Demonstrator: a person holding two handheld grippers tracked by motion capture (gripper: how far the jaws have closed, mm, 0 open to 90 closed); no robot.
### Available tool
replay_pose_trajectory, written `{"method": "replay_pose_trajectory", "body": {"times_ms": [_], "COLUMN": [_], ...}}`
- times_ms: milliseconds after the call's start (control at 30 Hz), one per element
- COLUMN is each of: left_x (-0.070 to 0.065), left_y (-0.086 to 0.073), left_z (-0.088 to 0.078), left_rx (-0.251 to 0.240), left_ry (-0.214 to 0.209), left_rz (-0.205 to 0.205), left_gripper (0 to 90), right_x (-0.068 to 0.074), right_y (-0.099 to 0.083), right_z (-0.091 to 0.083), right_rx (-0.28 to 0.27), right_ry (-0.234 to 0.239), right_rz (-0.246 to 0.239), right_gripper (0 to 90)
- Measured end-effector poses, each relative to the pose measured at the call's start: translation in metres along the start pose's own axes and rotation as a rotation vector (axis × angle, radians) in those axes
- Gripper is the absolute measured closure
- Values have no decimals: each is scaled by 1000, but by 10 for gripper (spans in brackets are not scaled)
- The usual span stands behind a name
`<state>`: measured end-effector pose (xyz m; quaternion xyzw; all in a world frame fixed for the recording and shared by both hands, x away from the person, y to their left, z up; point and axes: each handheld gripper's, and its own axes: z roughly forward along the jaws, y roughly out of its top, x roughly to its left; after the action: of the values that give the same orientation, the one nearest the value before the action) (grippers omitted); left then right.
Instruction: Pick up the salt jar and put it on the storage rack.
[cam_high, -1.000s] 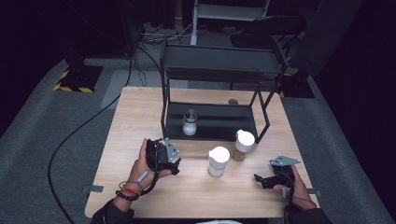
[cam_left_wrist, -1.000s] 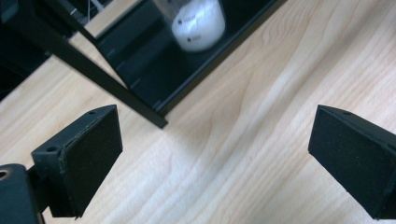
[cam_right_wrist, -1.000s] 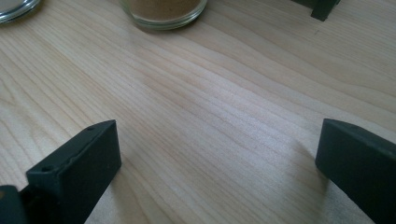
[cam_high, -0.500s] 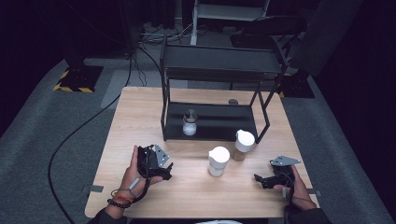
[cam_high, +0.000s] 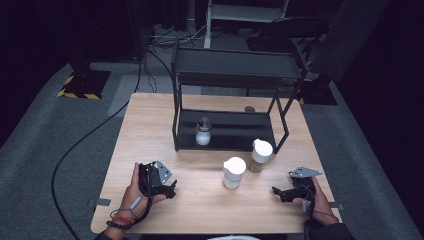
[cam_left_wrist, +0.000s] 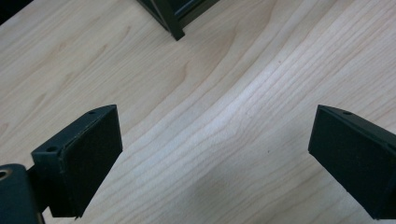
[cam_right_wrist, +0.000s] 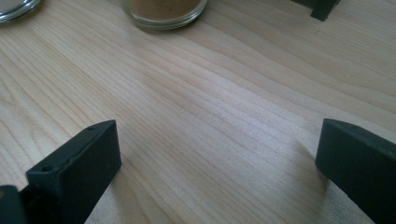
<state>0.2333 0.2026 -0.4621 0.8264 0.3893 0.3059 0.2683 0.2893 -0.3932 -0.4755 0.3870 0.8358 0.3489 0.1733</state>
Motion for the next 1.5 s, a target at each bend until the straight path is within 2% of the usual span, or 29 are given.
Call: {"method": "replay_pose_trajectory", "body": {"times_ms": [200, 300, 633, 767, 933, 1000, 1500], "left_x": [5, 7, 19, 29, 37, 45, 47], "left_y": [-12, -16, -35, -43, -43, -44, -45], "left_z": [0, 0, -2, -1, 1, 2, 2], "left_rx": [16, 35, 3, 0, 16, 33, 31], "left_ry": [-17, -25, -65, -97, -131, -161, -168], "left_rz": [-47, -52, -141, -200, -242, -285, -279], "left_gripper": [28, 29, 26, 22, 18, 16, 7], "right_x": [0, 0, 0, 0, 0, 0, 0], "right_y": [0, 0, 0, 0, 0, 0, 1], "right_z": [0, 0, 0, 0, 0, 0, 0], "right_rx": [0, 0, 1, 1, 1, 1, 4], "right_ry": [0, 0, 0, 0, 0, 0, 0], "right_rz": [0, 0, 1, 1, 1, 0, 1], "right_gripper": [1, 1, 1, 1, 1, 1, 1]}}
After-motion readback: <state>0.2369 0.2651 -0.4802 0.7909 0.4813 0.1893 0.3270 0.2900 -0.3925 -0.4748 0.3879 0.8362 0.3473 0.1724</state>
